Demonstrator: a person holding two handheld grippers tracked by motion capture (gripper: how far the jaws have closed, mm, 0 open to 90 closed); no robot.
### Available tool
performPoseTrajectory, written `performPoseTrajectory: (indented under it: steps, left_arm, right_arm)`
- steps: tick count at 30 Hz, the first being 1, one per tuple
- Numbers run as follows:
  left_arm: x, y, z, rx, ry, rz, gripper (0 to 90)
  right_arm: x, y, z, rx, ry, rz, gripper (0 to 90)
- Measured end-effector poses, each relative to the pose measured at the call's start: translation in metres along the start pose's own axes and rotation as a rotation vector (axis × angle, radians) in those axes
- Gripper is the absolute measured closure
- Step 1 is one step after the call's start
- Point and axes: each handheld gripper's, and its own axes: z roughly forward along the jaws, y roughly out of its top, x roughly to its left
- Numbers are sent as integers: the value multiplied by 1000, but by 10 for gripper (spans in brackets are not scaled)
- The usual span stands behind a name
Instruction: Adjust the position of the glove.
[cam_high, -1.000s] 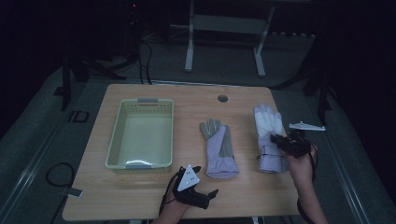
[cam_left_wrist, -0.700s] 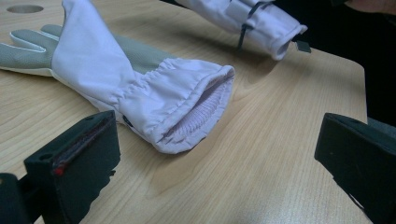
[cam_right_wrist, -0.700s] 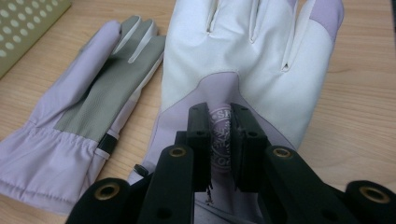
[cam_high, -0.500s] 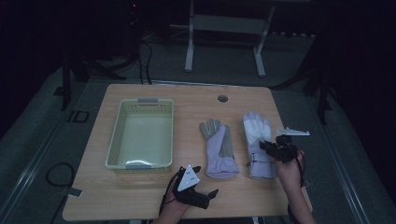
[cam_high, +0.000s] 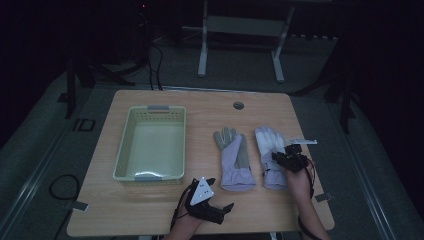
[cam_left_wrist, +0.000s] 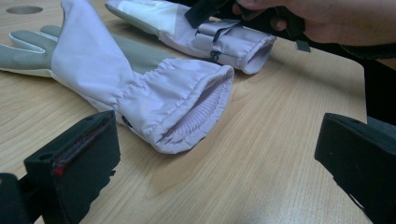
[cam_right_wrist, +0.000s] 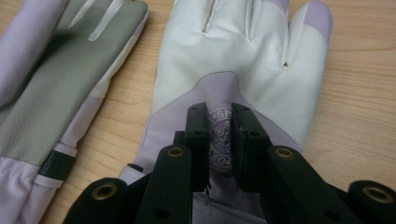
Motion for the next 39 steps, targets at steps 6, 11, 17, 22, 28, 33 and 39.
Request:
performPoseTrajectory:
  steps: [6, 11, 17, 22, 28, 33, 39]
  left_arm:
    - [0, 0, 0, 0, 0, 0, 3]
    - [0, 0, 0, 0, -1, -1, 3]
    - [0, 0, 0, -1, -2, -2, 3]
    - [0, 0, 0, -1, -2, -2, 3]
    - [0, 0, 0, 0, -2, -1, 3]
    - [0, 0, 0, 0, -1, -2, 3]
    - [1, 0, 0, 0, 0, -4, 3]
  right_arm:
    - [-1, 2, -6, -30, 19, -17, 681]
    - [-10, 8, -19, -73, 24, -50, 617]
    - [-20, 9, -21, -82, 74, -64, 527]
    - [-25, 0, -12, -50, 101, -72, 501]
    - [-26, -12, 4, 0, 130, -75, 568]
    - [-26, -15, 5, -4, 144, -54, 685]
    - [-23, -12, -5, -41, 128, -28, 792]
